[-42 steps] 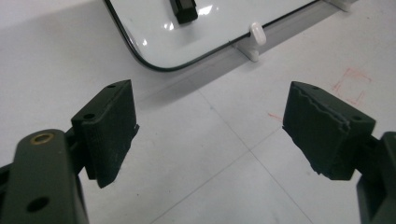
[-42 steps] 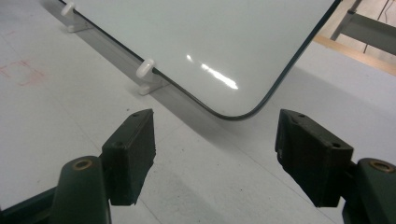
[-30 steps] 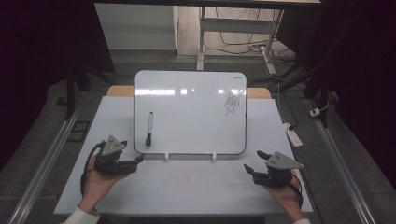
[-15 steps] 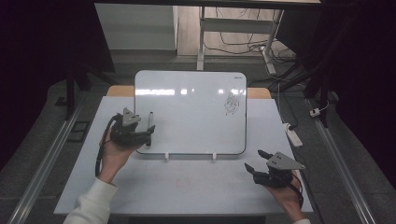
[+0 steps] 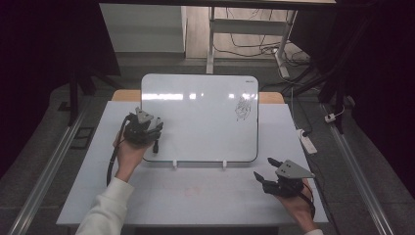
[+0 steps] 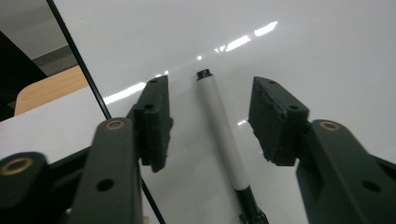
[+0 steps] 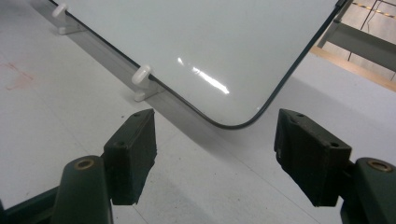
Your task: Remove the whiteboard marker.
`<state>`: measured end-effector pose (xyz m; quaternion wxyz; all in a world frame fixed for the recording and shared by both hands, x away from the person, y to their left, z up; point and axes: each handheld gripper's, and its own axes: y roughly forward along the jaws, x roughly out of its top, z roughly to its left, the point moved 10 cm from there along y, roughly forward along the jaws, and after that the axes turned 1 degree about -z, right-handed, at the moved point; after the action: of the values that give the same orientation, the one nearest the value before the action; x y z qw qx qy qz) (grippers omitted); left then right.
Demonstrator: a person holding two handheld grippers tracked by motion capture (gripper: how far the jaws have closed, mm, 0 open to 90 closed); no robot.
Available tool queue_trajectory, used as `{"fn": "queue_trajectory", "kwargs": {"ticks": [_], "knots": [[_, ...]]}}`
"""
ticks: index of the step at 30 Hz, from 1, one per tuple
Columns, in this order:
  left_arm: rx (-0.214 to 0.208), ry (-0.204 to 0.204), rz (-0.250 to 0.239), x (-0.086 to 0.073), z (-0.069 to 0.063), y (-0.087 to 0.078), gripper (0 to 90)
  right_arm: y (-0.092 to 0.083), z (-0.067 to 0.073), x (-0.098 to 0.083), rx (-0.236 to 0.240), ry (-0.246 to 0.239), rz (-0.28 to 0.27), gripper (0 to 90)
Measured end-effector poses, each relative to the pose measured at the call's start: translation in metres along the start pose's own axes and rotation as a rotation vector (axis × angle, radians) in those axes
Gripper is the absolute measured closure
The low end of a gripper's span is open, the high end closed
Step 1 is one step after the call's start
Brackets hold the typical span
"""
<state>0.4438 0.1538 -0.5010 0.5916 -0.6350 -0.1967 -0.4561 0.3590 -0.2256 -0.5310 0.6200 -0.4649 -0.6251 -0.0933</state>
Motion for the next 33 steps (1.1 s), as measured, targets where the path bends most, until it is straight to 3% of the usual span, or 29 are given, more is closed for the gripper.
{"fn": "queue_trajectory", "kwargs": {"ticks": [13,19,23,28,33], "knots": [[0.022,0.006,0.001,0.000,-0.007,0.014,74.0,0.002,0.001,-0.002,-0.010,-0.011,0.005,29.6],[-0.023,0.006,-0.004,0.001,-0.019,0.016,80.8,0.002,0.001,-0.001,-0.023,-0.017,0.000,30.1],[-0.024,0.019,-0.001,0.000,-0.021,0.016,81.1,0.002,0.002,0.000,-0.024,-0.021,-0.002,30.2],[-0.041,0.011,-0.015,0.003,-0.020,0.009,81.1,0.002,0.002,0.000,-0.025,-0.022,-0.006,30.4],[-0.080,0.003,-0.069,0.014,-0.022,-0.010,81.1,0.002,0.001,-0.001,-0.026,-0.017,-0.008,30.7]]}}
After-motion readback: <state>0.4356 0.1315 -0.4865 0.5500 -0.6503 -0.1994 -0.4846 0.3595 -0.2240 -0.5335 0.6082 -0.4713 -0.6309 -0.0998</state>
